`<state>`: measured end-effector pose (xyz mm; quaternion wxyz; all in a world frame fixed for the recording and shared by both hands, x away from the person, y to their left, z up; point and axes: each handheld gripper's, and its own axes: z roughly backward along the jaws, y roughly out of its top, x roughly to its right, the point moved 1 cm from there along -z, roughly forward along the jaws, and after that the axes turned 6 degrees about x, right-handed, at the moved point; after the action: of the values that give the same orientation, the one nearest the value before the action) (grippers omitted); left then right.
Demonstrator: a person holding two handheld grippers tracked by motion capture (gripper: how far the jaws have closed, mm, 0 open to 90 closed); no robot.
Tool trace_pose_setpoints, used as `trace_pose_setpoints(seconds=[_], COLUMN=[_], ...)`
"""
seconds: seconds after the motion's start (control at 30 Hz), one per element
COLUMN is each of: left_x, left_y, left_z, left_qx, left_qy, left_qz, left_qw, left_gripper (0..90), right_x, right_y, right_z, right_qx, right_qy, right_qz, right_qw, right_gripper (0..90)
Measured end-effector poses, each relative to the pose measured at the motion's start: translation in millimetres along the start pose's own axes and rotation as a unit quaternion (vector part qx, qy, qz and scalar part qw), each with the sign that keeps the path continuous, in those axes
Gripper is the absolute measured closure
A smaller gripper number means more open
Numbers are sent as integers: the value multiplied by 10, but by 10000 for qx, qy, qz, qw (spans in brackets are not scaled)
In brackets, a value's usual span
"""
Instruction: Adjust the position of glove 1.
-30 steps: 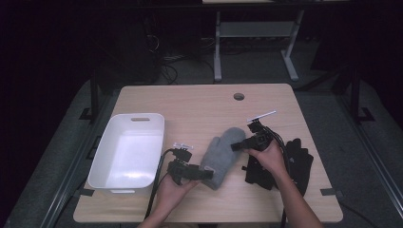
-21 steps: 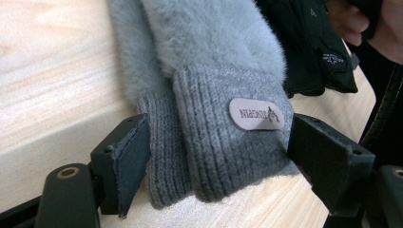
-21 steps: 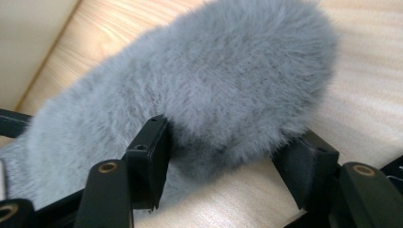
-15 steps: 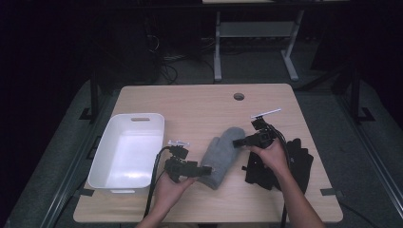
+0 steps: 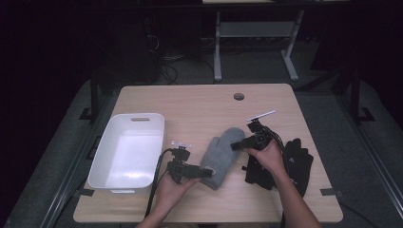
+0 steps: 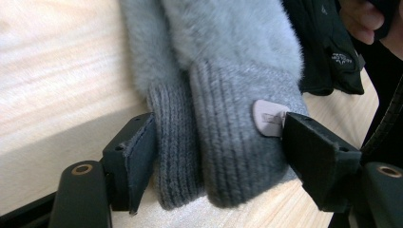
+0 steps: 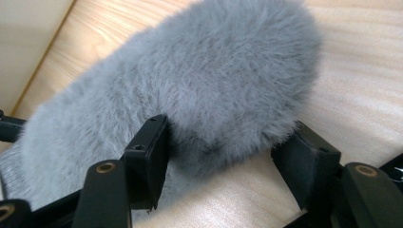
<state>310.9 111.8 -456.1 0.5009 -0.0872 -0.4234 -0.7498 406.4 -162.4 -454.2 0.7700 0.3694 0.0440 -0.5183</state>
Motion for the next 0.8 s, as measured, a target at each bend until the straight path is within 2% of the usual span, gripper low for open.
trace_pose_setpoints(seconds=[0.07, 0.2, 0.23, 0.27, 0.33, 0.37, 0.47, 0.53, 0.57, 0.8], left_x=[-25, -32, -42, -55, -58, -57, -71, -105, -105, -103], left_y=[-9, -7, -4, 4, 7, 12, 22, 22, 22, 22], left_z=[-27, -45, -51, -45, -41, -36, -30, -18, -18, 7], left_qx=[-85, -87, -103, -132, -133, -127, -125, -82, -82, 16], left_qy=[-80, -151, -204, -259, -279, -289, -363, -491, -491, -566], left_qz=[59, 135, 142, 135, 114, 73, 88, 169, 169, 188], left_qw=[9999, 9998, 9996, 9995, 9995, 9995, 9992, 9986, 9986, 9982], left_gripper=[258, 262, 270, 314, 337, 389, 429, 476, 485, 501], right_x=[20, 32, 39, 43, 45, 35, 23, -2, -9, -79], right_y=[-22, -33, -38, -45, -46, -50, -50, -48, -46, -15], right_z=[-39, -60, -73, -93, -101, -127, -145, -150, -148, -84], right_qx=[-8, -28, -21, 1, 24, 53, 45, 105, 131, 171], right_qy=[-7, 28, 53, 133, 176, 239, 274, 410, 427, 301], right_qz=[-35, -86, -87, -165, -179, -174, -177, -191, -173, 30], right_qw=[10000, 10000, 9999, 9998, 9997, 9995, 9995, 9989, 9988, 9994], right_gripper=[382, 398, 404, 437, 453, 505, 560, 682, 712, 771])
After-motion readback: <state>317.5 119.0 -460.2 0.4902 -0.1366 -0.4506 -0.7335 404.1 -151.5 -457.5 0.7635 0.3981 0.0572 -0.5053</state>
